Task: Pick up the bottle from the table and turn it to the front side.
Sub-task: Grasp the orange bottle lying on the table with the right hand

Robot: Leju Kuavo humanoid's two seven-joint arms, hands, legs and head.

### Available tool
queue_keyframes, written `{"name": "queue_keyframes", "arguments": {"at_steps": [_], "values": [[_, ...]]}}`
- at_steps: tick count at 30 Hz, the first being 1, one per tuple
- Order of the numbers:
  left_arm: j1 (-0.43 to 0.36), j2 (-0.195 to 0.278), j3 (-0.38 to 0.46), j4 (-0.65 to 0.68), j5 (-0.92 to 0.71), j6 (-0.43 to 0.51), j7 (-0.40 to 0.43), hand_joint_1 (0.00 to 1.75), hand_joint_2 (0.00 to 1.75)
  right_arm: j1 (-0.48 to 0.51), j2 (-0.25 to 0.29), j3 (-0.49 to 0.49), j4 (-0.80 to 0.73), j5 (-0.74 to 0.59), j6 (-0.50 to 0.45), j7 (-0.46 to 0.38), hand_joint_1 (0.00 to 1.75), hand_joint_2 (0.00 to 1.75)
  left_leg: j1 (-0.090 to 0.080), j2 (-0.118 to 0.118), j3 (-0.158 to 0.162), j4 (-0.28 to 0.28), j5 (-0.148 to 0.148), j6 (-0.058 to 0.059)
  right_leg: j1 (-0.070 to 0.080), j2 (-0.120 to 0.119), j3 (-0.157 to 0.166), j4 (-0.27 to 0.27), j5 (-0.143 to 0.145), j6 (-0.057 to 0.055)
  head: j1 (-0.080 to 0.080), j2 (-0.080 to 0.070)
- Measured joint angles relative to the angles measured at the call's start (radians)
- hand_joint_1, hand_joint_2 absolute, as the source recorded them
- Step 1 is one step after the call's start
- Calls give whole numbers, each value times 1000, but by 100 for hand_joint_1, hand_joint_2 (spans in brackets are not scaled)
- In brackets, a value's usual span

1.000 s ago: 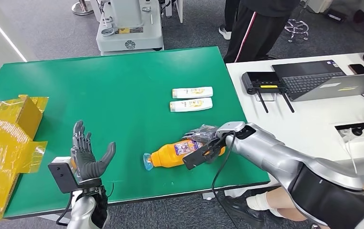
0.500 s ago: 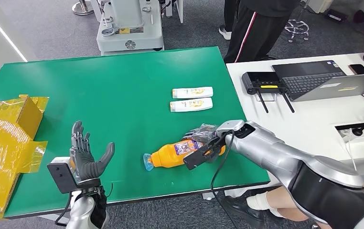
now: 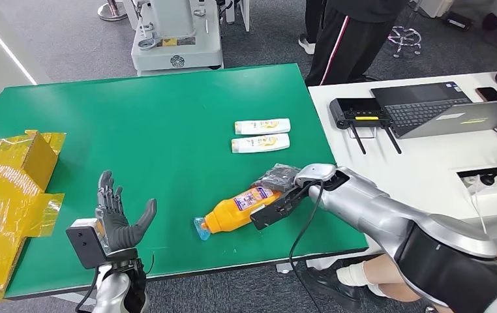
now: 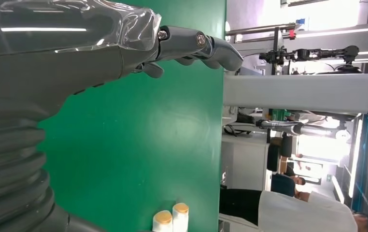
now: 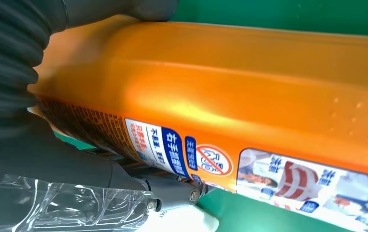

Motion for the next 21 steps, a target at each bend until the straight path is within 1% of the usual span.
{"name": "queue_keyframes", "arguments": {"at_steps": [4,9,12,16,18,21], "values": [[4,0,0,0,-1,0,-1,0,175,17,1,-16,-1,2,-48,1,175,175,0,0,0,0,0,0,0,0,0,0,0,0,0,0],[7,-1,0,0,-7,1,-1,0,175,71,5,-65,-8,15,-184,2,175,175,0,0,0,0,0,0,0,0,0,0,0,0,0,0],[7,0,0,0,-13,11,-1,0,175,114,21,-117,-19,18,-284,-7,175,175,0,0,0,0,0,0,0,0,0,0,0,0,0,0],[6,0,4,0,-28,29,-1,0,175,180,58,-210,-53,19,-438,-15,175,175,0,-1,-1,0,0,0,0,0,0,0,-1,0,0,0],[5,0,7,0,-32,34,-1,0,175,206,76,-257,-72,20,-479,-17,175,175,0,-1,-1,0,0,0,0,0,-1,0,-1,0,0,0],[3,0,13,0,-39,37,-1,0,175,235,96,-317,-98,18,-512,-30,175,175,1,-1,-1,-1,0,0,0,-1,-1,0,-1,0,0,0]]}}
